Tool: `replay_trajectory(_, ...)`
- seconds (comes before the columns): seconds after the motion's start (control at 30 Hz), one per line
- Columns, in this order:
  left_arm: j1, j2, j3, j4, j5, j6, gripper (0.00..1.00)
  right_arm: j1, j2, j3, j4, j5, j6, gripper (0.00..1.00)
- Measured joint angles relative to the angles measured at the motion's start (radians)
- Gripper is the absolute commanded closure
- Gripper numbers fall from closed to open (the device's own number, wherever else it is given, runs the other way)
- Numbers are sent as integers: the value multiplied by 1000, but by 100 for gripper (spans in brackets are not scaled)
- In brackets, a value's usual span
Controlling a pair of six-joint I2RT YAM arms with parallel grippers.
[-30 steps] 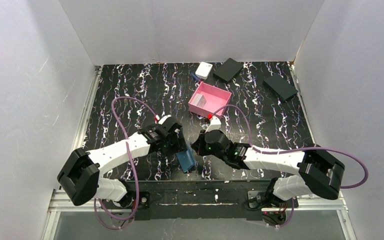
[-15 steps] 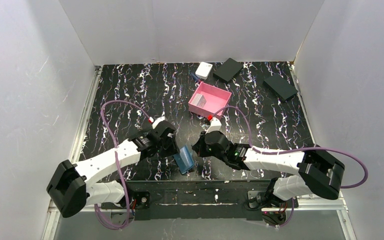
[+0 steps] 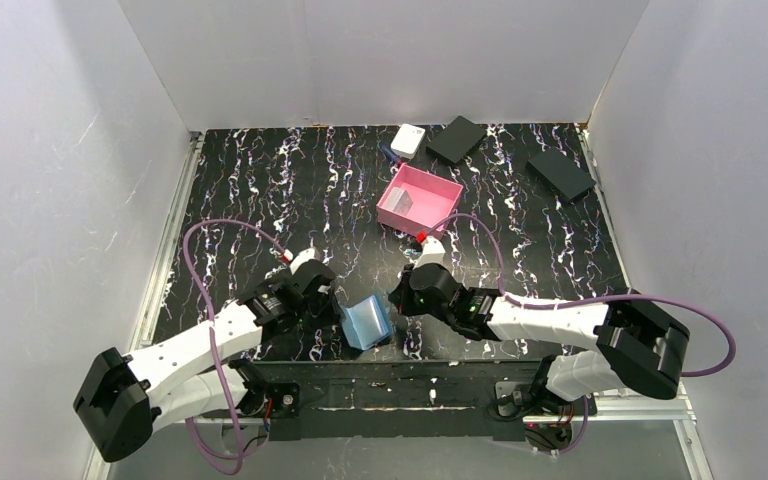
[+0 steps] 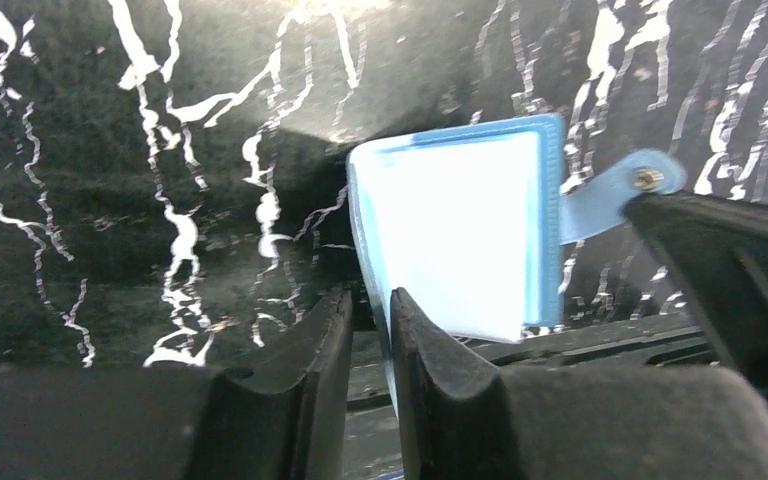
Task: Put the credit cards into the card holder
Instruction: Open the card holder at the center of the board.
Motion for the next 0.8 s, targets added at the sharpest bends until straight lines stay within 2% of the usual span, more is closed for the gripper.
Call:
replay_trajectory(0.07, 0, -6, -24, -10, 0, 0, 93, 0, 0, 0, -9, 0, -20, 93)
replay_trajectory(0.2, 0, -31, -46, -39, 1, 5, 100, -2, 14, 16, -59, -33, -129, 62)
replay_trajectory(0.3, 0, -60, -46, -37, 1, 16, 100, -7, 41, 71, -138, -95, -243, 47)
replay_trajectory(0.43, 0, -69, -46, -35, 1, 26, 100, -10, 47, 183, -293, -160, -361, 37)
replay_trajectory(0.53, 0, -65, -46, -31, 1, 28, 100, -11, 53, 312, -437, -196, -430, 33)
replay_trajectory(0.6, 0, -59, -46, -22, 2, 29, 100, -11, 53, 352, -466, -225, -449, 32)
replay_trajectory(0.63, 0, -56, -46, -15, 2, 31, 100, -11, 53, 366, -470, -252, -456, 36)
replay_trajectory(0.73, 0, -50, -49, -1, 2, 35, 100, -14, 61, 359, -428, -355, -453, 59)
replay_trajectory(0.8, 0, -51, -54, 9, 1, 36, 100, -19, 93, 344, -379, -426, -437, 72)
